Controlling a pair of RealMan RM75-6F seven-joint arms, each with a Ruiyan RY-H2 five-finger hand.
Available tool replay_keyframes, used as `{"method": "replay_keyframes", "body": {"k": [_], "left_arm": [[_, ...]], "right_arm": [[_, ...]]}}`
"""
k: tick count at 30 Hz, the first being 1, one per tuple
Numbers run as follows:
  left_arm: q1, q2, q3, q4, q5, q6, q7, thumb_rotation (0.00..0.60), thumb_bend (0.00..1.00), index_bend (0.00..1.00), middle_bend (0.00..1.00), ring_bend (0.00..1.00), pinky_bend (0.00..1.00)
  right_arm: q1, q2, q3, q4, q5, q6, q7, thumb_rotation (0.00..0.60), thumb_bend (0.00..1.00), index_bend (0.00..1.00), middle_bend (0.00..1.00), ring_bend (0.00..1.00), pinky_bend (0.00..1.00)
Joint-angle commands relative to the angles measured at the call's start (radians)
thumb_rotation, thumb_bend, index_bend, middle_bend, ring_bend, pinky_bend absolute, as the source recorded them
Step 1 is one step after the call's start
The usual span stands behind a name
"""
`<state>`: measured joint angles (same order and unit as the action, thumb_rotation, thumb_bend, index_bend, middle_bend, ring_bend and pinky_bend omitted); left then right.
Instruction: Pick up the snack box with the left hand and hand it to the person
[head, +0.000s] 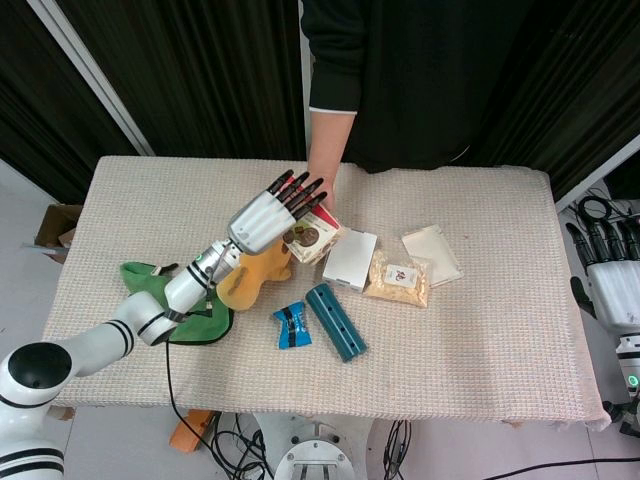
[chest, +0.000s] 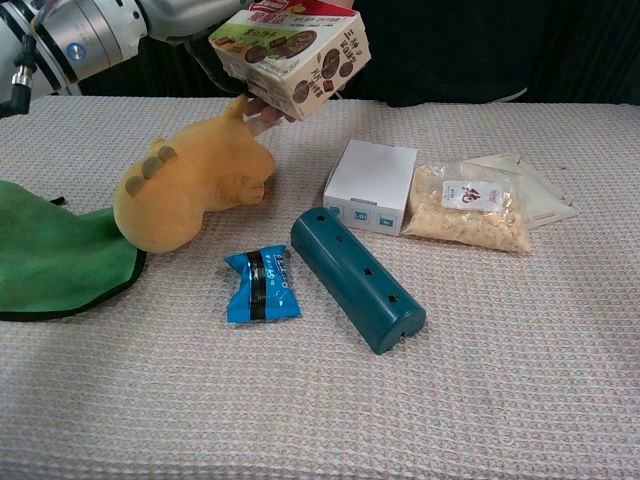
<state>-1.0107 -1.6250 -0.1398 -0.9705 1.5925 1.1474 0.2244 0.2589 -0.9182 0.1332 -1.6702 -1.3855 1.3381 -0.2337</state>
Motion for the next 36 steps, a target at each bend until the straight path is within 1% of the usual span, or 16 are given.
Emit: {"method": "replay_keyframes", "body": {"k": [1,6,9,10,12,14,16,17,19,20,23,24,26,28,31,36], "left_arm": [[0.006,0.036,-0.013,-0.043,-0.005,0.016,0.028,0.600,0.09,0.00,0.00,0.03,0.15],[0.032,0.112,-0.039,-0.135,-0.027,0.044,0.087,0.600,0.09,0.00,0.00,0.03,0.15],[0.073,0.191,-0.062,-0.231,-0.054,0.089,0.167,0.600,0.09,0.00,0.00,0.03,0.15],[0.094,0.223,-0.068,-0.272,-0.069,0.106,0.205,0.600,0.09,0.00,0.00,0.03,0.15],[0.164,0.316,-0.079,-0.405,-0.124,0.147,0.298,0.600,0.09,0.00,0.00,0.03,0.15],[0.247,0.407,-0.079,-0.554,-0.187,0.195,0.341,0.600,0.09,0.00,0.00,0.03,0.15],[0.365,0.531,-0.049,-0.753,-0.272,0.236,0.322,0.600,0.09,0.00,0.00,0.03,0.16],[0.436,0.613,-0.015,-0.864,-0.309,0.253,0.300,0.600,0.09,0.00,0.00,0.03,0.16],[0.533,0.720,0.050,-0.975,-0.327,0.282,0.274,0.600,0.09,0.00,0.00,0.03,0.17],[0.591,0.768,0.098,-1.011,-0.309,0.303,0.250,0.600,0.09,0.00,0.01,0.03,0.17],[0.721,0.802,0.198,-1.011,-0.239,0.373,0.189,0.600,0.09,0.00,0.01,0.03,0.17],[0.754,0.794,0.218,-0.995,-0.221,0.397,0.173,0.600,0.08,0.00,0.01,0.03,0.17],[0.820,0.759,0.247,-0.939,-0.198,0.448,0.147,0.600,0.08,0.00,0.01,0.03,0.17],[0.856,0.725,0.252,-0.893,-0.196,0.473,0.120,0.600,0.08,0.00,0.01,0.03,0.17],[0.892,0.690,0.255,-0.832,-0.192,0.479,0.062,0.600,0.08,0.00,0.01,0.03,0.17],[0.918,0.653,0.246,-0.749,-0.134,0.507,0.051,0.599,0.08,0.00,0.01,0.03,0.17]], "right_arm": [[0.001,0.000,0.001,-0.001,-0.001,-0.001,0.000,0.600,0.37,0.00,0.00,0.00,0.00],[0.005,-0.003,0.002,-0.006,-0.005,-0.002,-0.006,0.600,0.37,0.00,0.00,0.00,0.00],[0.005,-0.002,0.005,-0.010,-0.008,0.003,-0.007,0.600,0.37,0.00,0.00,0.00,0.00],[0.005,-0.001,0.006,-0.011,-0.011,0.007,-0.007,0.600,0.37,0.00,0.00,0.00,0.00],[0.002,-0.002,0.007,-0.011,-0.020,0.020,-0.010,0.600,0.37,0.00,0.00,0.00,0.00],[-0.008,-0.006,0.004,-0.011,-0.034,0.044,-0.009,0.600,0.37,0.00,0.00,0.00,0.00],[-0.034,-0.015,-0.003,-0.006,-0.057,0.094,-0.006,0.600,0.37,0.00,0.00,0.00,0.00],[-0.057,-0.025,-0.010,0.004,-0.071,0.135,-0.011,0.600,0.37,0.00,0.00,0.00,0.00],[-0.101,-0.042,-0.023,0.018,-0.081,0.201,-0.019,0.600,0.36,0.00,0.00,0.00,0.00],[-0.134,-0.054,-0.033,0.023,-0.077,0.240,-0.019,0.600,0.36,0.00,0.00,0.00,0.00],[-0.209,-0.072,-0.077,0.029,-0.065,0.286,-0.008,0.600,0.35,0.00,0.00,0.00,0.00],[-0.227,-0.077,-0.091,0.030,-0.061,0.291,0.001,0.596,0.35,0.00,0.00,0.00,0.00],[-0.262,-0.097,-0.112,0.047,-0.059,0.309,0.009,0.553,0.36,0.00,0.00,0.00,0.00],[-0.283,-0.125,-0.121,0.071,-0.054,0.321,0.002,0.522,0.36,0.00,0.00,0.00,0.00],[-0.297,-0.163,-0.124,0.106,-0.049,0.319,0.018,0.521,0.36,0.00,0.00,0.00,0.00],[-0.294,-0.189,-0.112,0.134,-0.072,0.324,0.027,0.525,0.36,0.00,0.00,0.00,0.00]]}}
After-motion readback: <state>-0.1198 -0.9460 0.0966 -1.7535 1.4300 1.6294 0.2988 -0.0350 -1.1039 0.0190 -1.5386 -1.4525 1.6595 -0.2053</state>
